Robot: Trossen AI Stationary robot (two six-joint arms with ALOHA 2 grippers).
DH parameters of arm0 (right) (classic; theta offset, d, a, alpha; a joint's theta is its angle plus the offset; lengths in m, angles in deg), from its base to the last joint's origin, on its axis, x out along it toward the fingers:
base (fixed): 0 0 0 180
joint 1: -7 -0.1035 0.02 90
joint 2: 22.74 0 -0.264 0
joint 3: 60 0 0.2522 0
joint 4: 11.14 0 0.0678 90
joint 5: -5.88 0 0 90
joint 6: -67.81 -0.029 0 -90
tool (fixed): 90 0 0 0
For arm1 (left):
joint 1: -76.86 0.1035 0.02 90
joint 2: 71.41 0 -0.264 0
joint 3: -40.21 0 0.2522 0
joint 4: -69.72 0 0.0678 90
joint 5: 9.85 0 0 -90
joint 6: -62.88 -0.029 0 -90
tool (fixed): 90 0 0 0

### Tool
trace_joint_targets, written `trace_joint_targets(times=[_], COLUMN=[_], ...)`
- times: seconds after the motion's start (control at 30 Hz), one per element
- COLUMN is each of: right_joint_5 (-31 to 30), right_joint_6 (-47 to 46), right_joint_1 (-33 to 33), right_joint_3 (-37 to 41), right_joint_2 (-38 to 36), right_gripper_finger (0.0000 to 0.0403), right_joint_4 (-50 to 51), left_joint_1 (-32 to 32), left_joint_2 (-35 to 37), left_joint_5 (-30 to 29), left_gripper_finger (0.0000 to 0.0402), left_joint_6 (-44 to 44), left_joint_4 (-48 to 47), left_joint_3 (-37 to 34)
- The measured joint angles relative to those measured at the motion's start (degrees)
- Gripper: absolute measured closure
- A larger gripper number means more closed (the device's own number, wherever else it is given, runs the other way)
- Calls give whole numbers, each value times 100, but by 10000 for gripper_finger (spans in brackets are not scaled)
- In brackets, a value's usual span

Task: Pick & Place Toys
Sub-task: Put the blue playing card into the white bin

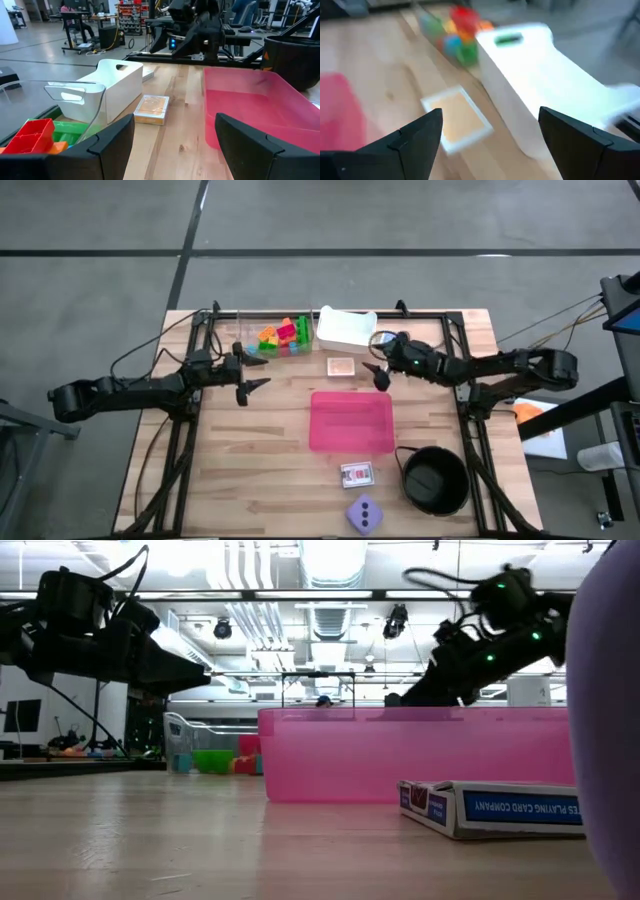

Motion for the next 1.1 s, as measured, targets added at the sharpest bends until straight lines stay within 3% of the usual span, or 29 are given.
trace_joint_targets(times=[0.3,0.47,0.7,1.1], right_joint_5=[-913,-1165,-1126,-702], right_joint_6=[4,136,651,1507], right_joint_1=[36,237,758,1507], right_joint_3=[-1706,-2414,-2581,-2550], right_joint_2=[-446,-226,296,1396], right_gripper_finger=[73,73,73,73], right_joint_4=[4367,5932,6551,6394], left_joint_1=[0,0,0,0], left_joint_2=[0,0,0,0], left_joint_5=[0,1,1,2], left_gripper_finger=[121,121,121,121], left_joint_6=[0,-2,-2,-4], left_joint_4=[-2,-7,-17,-44], left_joint_3=[0,0,-1,-4])
